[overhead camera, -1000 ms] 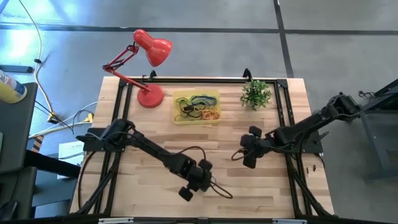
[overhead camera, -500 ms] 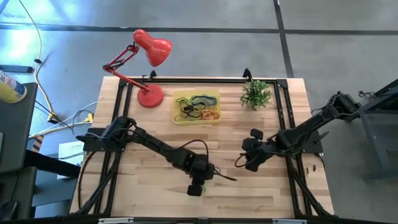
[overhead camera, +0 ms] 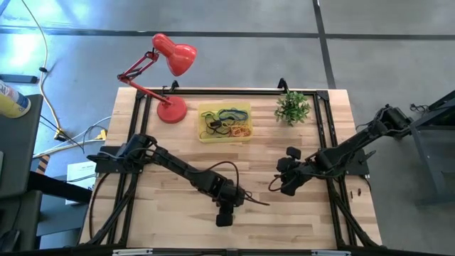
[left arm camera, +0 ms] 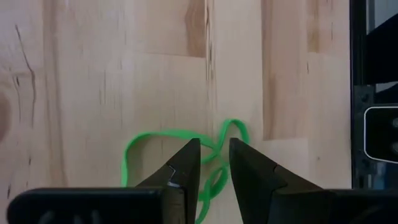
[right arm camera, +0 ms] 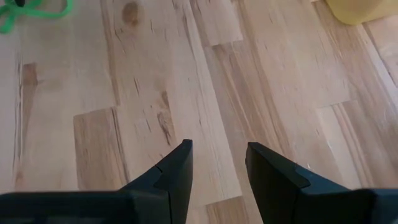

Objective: Pick and place rubber bands into bin
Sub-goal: Put the green rubber band into the yellow container

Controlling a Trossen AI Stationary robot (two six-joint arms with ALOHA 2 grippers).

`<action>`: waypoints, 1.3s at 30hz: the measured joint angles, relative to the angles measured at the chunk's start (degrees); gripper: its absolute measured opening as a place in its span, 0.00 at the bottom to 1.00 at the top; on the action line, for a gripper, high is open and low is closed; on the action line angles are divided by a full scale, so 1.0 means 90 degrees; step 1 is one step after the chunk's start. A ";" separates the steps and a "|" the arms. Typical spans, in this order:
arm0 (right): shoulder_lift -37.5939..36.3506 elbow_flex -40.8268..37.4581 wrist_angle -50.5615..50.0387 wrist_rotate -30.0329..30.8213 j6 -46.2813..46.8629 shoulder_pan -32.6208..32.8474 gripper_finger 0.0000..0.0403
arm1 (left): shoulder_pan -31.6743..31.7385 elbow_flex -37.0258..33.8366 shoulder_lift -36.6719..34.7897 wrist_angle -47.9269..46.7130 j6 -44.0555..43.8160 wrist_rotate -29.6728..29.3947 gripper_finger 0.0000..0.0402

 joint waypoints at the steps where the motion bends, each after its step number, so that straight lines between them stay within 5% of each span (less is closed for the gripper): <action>1: -0.0001 0.0000 0.0000 0.0000 -0.0006 0.0000 0.35 | 0.0000 0.0000 0.0000 0.0002 -0.0003 0.0000 0.18; 8: 0.0000 0.0000 -0.0058 0.0000 -0.0015 0.0000 0.35 | -0.0010 -0.0002 0.0000 -0.0145 -0.0131 0.0054 0.22; 22: 0.0000 0.0000 -0.0063 0.0189 -0.0132 0.0000 0.35 | -0.0003 -0.0002 0.0000 0.0013 -0.0505 -0.0143 0.60; 32: 0.0002 -0.0002 -0.0090 0.0185 -0.0124 0.0000 0.35 | -0.0076 0.0010 0.0277 0.0406 -0.0792 0.0144 0.54; 39: 0.0002 -0.0002 -0.0087 0.0204 -0.0126 0.0000 0.35 | -0.0083 0.0010 0.0286 0.0311 -0.0829 -0.0094 0.36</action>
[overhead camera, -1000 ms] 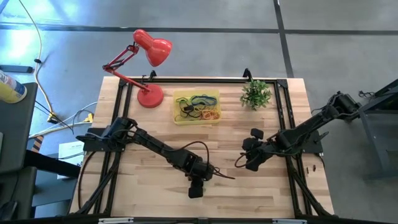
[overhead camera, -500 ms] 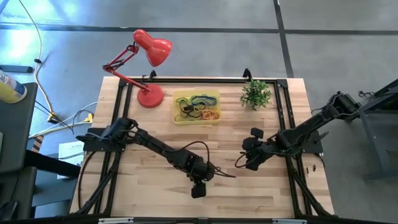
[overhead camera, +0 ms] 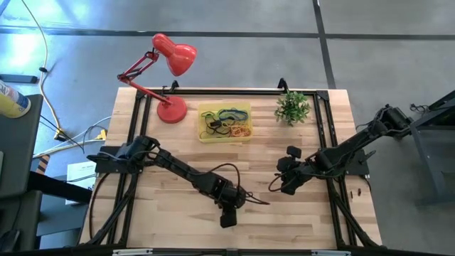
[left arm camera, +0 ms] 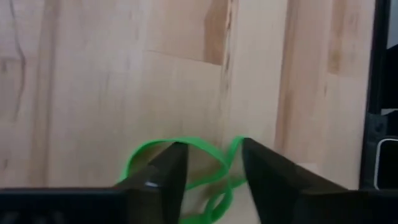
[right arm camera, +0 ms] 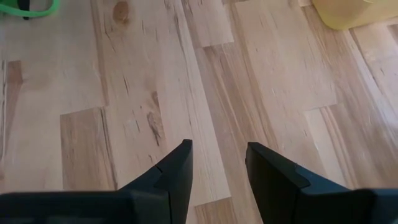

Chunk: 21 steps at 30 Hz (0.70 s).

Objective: Pick and place rubber bands into bin
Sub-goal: Put the green rubber band into the yellow container

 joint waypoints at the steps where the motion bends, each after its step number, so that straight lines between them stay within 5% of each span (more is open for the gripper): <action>1: 0.0000 0.0000 -0.0002 0.0005 -0.0001 0.0000 0.35 | 0.0003 -0.0002 0.0002 -0.0012 0.0036 -0.0003 0.32; 6: 0.0000 0.0000 -0.0001 0.0007 0.0001 0.0000 0.35 | 0.0010 -0.0012 0.0015 -0.0056 0.0399 -0.0099 0.04; 12: 0.0000 0.0000 0.0060 -0.0027 0.0114 -0.0002 0.35 | 0.0039 0.0074 -0.0042 -0.0379 0.0820 0.0071 0.01; 21: 0.0000 0.0000 0.1036 0.0347 0.0114 -0.0094 0.35 | 0.0320 0.1101 -0.0647 -0.2490 0.2787 -0.0603 0.00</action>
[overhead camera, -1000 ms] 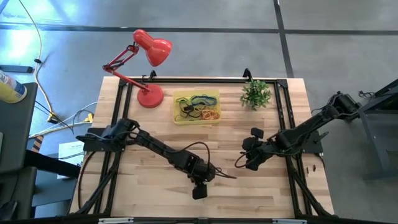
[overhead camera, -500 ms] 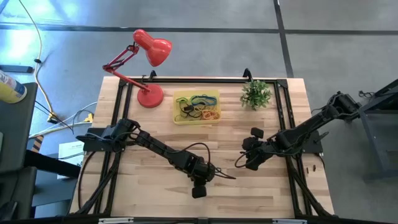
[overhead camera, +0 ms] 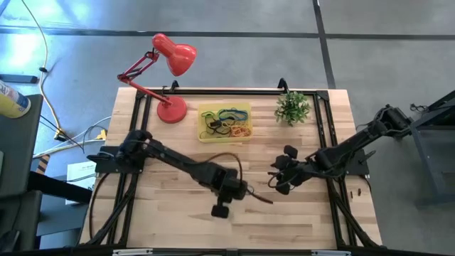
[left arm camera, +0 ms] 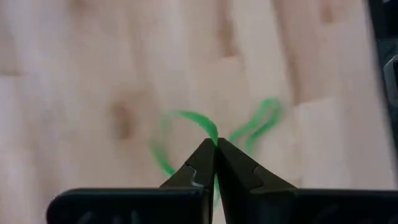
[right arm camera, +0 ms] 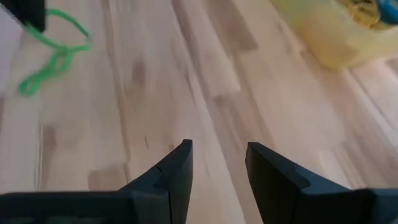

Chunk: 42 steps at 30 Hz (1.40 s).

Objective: Pick and place rubber bands into bin
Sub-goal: Put the green rubber band into the yellow container

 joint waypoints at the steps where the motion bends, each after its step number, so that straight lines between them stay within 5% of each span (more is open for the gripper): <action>1: 0.0000 0.0000 0.0129 0.0045 0.0002 -0.0031 0.35 | 0.0060 0.0123 -0.0064 -0.0282 0.0228 -0.0154 0.00; 13: 0.0000 0.0000 0.1805 -0.0208 -0.0100 -0.0418 0.35 | 0.1590 0.0532 -0.0188 -0.2227 0.3038 -0.1888 0.00; 30: 0.0000 0.0000 0.2157 -0.0043 0.0668 -0.0457 0.35 | 0.3891 0.0522 -0.0186 -0.1897 0.4808 -0.1812 0.00; 42: 0.0000 0.0000 0.2149 -0.0005 0.0668 -0.0460 0.35 | 0.4436 0.0522 -0.0186 -0.1720 0.4664 -0.1769 0.03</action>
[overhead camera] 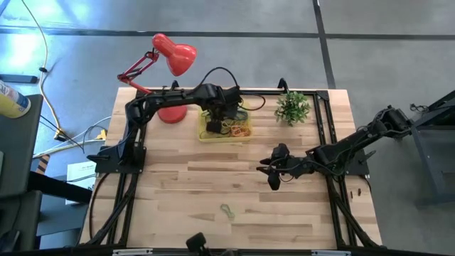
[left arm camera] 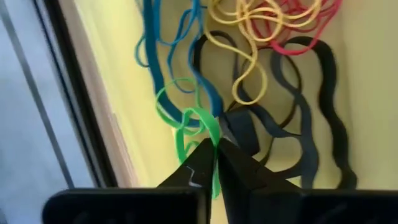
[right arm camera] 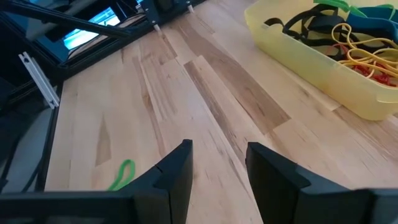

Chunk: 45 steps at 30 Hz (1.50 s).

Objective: Pick and place rubber bands into bin
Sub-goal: Put the green rubber band into the yellow container

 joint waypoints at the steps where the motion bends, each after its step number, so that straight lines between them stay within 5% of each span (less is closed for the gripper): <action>1: 0.0000 0.0000 -0.0013 0.0002 0.0000 0.0000 0.35 | -0.0001 0.0000 0.0000 0.0031 -0.0001 -0.0047 0.05; 10: 0.0000 0.0000 -0.0091 0.0003 -0.0046 0.0000 0.35 | -0.0006 0.0000 0.0000 0.0019 -0.0023 -0.0197 0.27; 15: 0.0000 0.0000 -0.0090 0.0001 -0.0046 0.0000 0.35 | -0.0026 0.0000 0.0000 -0.0261 -0.0141 0.0517 0.34; 19: 0.0000 0.0000 -0.0091 -0.0002 -0.0106 0.0000 0.35 | -0.0323 -0.0005 -0.0064 -0.0691 -0.0187 0.1036 0.36; 33: 0.0760 0.0000 0.0243 -0.0558 -0.0104 -0.0007 0.35 | -0.2019 0.0000 -0.1227 -0.0440 -0.0858 0.0701 0.30; 39: 0.1493 0.0002 0.1246 -0.1336 -0.0255 -0.0007 0.35 | -0.2836 0.0000 -0.1907 -0.0907 -0.1620 0.0096 0.29; 45: 0.2563 0.0480 0.2112 -0.2255 -0.0937 -0.0010 0.35 | -0.3951 0.0000 -0.2549 -0.1515 -0.2668 -0.1370 0.29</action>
